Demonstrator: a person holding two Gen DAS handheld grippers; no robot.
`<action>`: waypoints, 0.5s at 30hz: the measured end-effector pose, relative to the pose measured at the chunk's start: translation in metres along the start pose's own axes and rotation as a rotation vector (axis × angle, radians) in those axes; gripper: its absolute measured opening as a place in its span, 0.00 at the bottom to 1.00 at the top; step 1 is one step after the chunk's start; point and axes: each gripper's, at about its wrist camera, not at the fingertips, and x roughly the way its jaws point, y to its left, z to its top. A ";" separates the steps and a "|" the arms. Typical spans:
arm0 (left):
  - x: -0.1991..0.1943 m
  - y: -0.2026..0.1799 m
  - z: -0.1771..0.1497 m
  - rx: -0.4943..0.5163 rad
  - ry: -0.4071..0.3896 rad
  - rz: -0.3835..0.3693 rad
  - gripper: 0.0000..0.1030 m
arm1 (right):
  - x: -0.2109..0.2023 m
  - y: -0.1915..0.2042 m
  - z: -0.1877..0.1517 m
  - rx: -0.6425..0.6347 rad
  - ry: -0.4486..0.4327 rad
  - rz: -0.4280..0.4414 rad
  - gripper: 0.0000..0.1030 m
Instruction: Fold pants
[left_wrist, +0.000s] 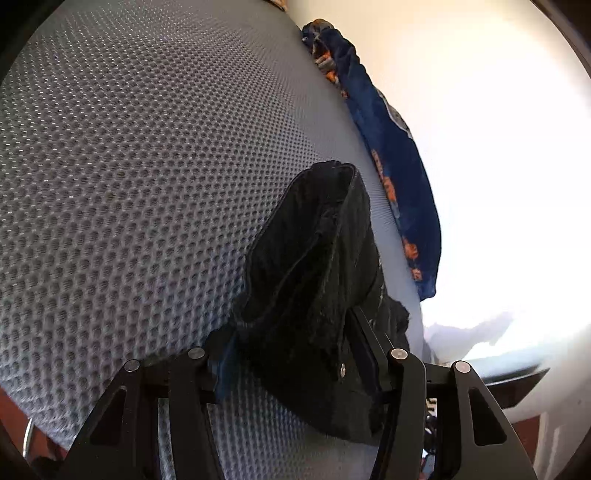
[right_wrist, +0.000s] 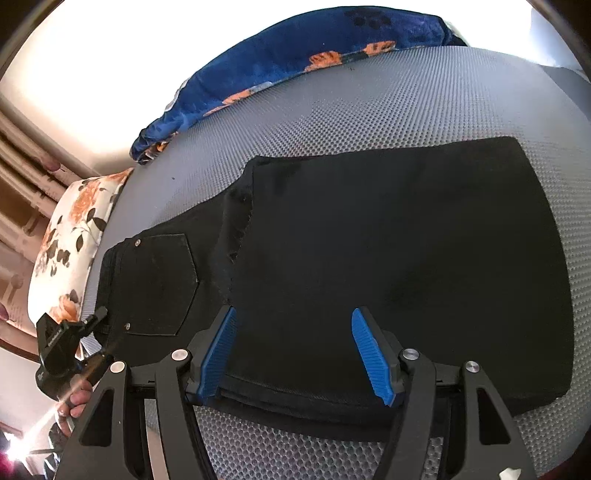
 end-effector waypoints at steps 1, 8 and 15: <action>0.001 -0.002 0.000 0.014 -0.004 0.003 0.53 | 0.001 0.001 0.000 -0.005 0.001 0.000 0.60; 0.012 -0.018 0.000 0.165 -0.010 0.051 0.45 | 0.003 0.005 0.003 -0.007 -0.003 -0.004 0.60; 0.012 -0.048 0.010 0.211 0.010 0.047 0.26 | -0.006 0.002 0.005 -0.001 -0.030 -0.012 0.60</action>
